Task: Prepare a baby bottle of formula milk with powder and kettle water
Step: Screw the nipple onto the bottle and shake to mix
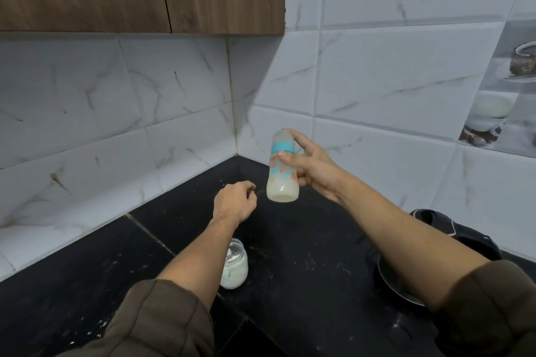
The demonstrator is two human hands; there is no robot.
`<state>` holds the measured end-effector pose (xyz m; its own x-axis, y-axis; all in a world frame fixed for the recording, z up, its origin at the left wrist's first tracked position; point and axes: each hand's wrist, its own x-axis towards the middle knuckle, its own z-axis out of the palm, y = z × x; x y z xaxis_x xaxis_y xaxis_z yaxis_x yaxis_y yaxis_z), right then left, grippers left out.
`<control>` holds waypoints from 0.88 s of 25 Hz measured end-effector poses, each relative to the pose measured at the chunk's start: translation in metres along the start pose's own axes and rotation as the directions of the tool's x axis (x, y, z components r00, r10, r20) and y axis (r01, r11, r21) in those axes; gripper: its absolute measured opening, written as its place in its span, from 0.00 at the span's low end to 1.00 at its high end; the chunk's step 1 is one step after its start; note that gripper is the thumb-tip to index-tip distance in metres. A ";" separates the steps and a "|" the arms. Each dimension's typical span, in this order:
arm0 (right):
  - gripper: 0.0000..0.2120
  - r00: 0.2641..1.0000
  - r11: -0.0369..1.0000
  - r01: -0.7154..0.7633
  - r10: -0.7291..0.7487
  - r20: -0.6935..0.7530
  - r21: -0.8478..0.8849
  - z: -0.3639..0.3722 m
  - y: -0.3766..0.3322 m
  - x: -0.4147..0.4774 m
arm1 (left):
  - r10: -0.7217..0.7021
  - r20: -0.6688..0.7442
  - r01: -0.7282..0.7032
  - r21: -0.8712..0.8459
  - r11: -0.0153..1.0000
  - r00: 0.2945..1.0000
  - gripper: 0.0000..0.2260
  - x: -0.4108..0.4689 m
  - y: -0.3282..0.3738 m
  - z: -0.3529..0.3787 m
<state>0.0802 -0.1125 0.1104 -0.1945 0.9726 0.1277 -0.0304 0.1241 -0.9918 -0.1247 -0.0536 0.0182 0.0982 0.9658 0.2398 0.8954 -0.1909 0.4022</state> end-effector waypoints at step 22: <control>0.33 0.951 0.975 0.070 -0.001 -0.308 0.213 -0.001 0.001 0.010 | 0.003 -0.014 -0.003 -0.005 1.000 1.000 0.15 -0.001 0.006 -0.001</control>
<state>0.0788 -0.1026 0.1104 0.1172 0.9857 0.1208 -0.2521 0.1472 -0.9564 -0.1201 -0.0562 0.0214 0.0946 0.9628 0.2530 0.8929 -0.1944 0.4060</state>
